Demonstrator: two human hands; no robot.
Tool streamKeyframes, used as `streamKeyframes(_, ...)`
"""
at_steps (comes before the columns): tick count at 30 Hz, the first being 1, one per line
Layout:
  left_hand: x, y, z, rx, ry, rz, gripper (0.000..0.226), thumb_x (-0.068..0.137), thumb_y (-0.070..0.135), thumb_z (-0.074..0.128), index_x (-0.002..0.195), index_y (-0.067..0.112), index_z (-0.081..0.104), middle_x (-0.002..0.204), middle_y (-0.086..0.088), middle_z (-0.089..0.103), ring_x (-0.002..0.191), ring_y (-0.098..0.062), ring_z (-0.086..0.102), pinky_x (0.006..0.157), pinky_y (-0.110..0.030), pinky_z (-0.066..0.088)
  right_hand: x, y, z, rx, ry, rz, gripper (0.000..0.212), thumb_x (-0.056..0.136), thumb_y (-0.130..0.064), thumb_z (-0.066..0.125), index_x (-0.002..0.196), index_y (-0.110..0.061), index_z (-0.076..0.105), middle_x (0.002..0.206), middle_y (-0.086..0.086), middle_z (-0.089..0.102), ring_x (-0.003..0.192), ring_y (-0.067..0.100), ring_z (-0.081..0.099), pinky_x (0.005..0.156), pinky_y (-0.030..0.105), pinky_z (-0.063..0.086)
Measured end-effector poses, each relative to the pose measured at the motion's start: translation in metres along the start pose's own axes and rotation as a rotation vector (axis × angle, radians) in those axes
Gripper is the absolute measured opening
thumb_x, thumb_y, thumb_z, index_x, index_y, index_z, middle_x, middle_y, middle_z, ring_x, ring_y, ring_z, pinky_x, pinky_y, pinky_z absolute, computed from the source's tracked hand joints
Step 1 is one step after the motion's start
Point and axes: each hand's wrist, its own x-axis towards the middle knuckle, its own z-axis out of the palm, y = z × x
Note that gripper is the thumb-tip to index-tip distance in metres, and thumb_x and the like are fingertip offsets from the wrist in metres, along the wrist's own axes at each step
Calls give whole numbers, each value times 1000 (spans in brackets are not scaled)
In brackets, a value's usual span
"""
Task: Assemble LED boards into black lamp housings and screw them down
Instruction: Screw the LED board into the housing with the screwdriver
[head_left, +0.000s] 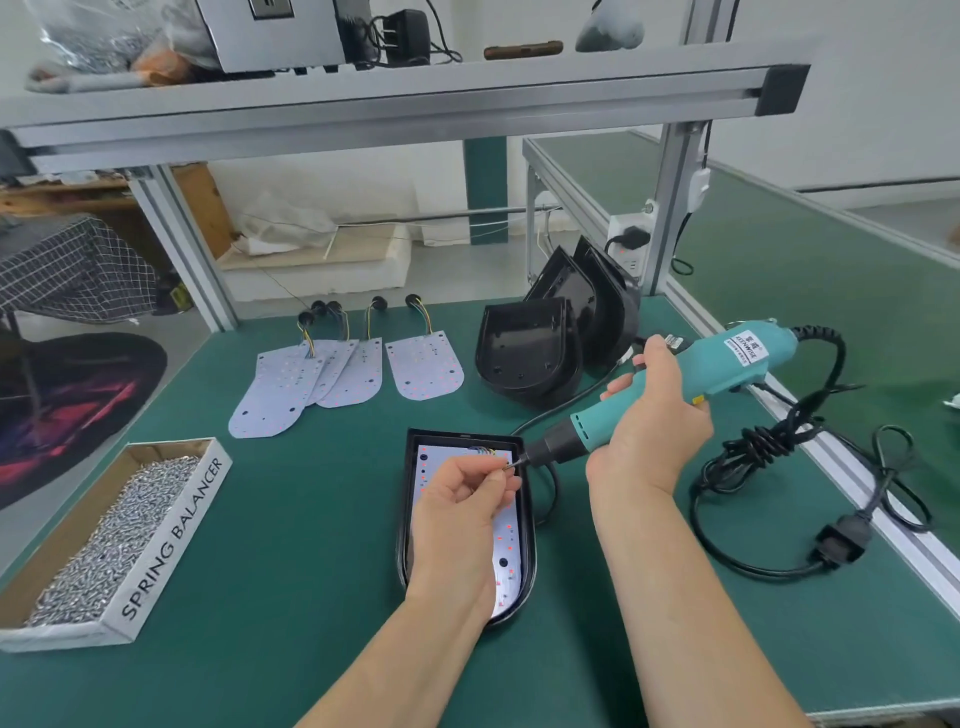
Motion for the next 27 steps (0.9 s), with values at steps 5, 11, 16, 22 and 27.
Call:
streamKeyframes(5, 1, 3, -2, 3, -83, 6, 21, 96, -6, 58, 103, 10, 70, 81, -3, 75, 82, -14, 74, 72, -15, 55, 7, -3, -3, 16, 11, 14, 28, 80, -26, 75, 88, -13, 52, 51, -5, 55, 46, 13, 51, 48, 20, 47)
streamKeyframes(11, 1, 10, -3, -39, -146, -57, 24, 96, -11, 55, 113, 3, 64, 89, -9, 78, 87, -18, 75, 74, -19, 58, 9, -6, -1, 45, -7, -17, 26, 81, -22, 74, 86, -14, 50, 49, -8, 55, 44, 11, 50, 47, 20, 46)
streamKeyframes(16, -1, 16, -11, 132, -133, -68, 21, 94, -8, 60, 109, 5, 64, 89, -12, 78, 80, -16, 74, 72, -22, 58, 9, -7, 0, 47, -25, -38, 27, 79, -24, 74, 83, -13, 50, 50, -4, 55, 45, 13, 50, 48, 22, 47)
streamKeyframes(22, 30, 55, -53, 655, 303, 288, 13, 84, 31, 77, 81, 27, 65, 70, 5, 64, 68, -18, 60, 61, -31, 42, 11, -11, 6, 28, -76, -114, 24, 82, -21, 74, 80, -14, 52, 50, -4, 54, 45, 15, 50, 48, 24, 46)
streamKeyframes(27, 50, 58, -80, 1062, 206, -43, 57, 74, 68, 73, 78, 16, 52, 83, 6, 55, 74, -23, 48, 72, -31, 36, 3, -8, 19, -44, -159, -204, 23, 79, -22, 75, 74, -17, 53, 49, -2, 53, 46, 17, 49, 52, 28, 45)
